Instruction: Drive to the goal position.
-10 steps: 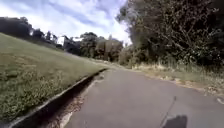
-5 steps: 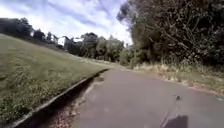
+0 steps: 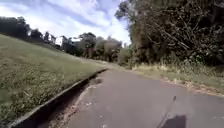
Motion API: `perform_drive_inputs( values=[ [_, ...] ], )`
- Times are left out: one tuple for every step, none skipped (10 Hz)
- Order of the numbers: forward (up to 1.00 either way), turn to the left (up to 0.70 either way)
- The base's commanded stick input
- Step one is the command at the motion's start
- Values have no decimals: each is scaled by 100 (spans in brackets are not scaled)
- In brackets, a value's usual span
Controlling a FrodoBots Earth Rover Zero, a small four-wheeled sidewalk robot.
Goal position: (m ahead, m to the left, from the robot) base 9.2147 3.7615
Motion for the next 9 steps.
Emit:
perform_drive_inputs(
  values=[
    [70, -20],
    [70, -20],
    [70, -22],
    [70, -24],
    [70, -24],
    [70, -24],
    [70, -21],
    [70, -16],
    [70, -11]
  ],
)
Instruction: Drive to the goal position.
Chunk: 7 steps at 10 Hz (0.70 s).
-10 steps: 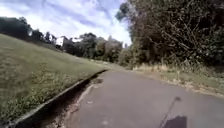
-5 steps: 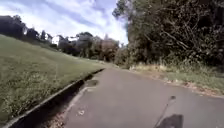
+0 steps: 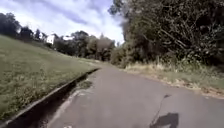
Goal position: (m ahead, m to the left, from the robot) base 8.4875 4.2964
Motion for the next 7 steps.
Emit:
perform_drive_inputs(
  values=[
    [70, -6],
    [70, 0],
    [70, 0],
    [70, 0],
    [70, 0],
    [70, 0],
    [70, 0]
  ],
)
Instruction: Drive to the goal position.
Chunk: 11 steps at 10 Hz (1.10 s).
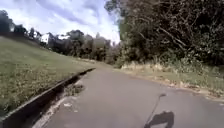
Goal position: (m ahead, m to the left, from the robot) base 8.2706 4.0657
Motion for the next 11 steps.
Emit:
perform_drive_inputs(
  values=[
    [70, 0],
    [70, 0],
    [70, 12],
    [70, 21],
    [70, 22],
    [70, 20],
    [70, 16],
    [70, 8],
    [70, 1],
    [70, 24],
    [70, 27]
  ],
)
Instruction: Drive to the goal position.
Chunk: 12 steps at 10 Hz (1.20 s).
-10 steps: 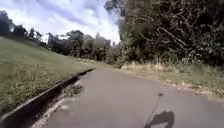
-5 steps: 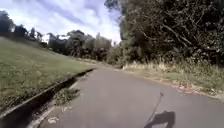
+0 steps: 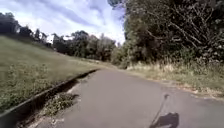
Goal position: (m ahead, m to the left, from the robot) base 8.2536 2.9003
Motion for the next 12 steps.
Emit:
perform_drive_inputs(
  values=[
    [70, 9],
    [70, 9],
    [70, 11],
    [70, 18],
    [70, 25],
    [70, 20],
    [70, 10],
    [70, 1],
    [70, 0],
    [70, 0],
    [70, 0],
    [70, 0]
  ],
)
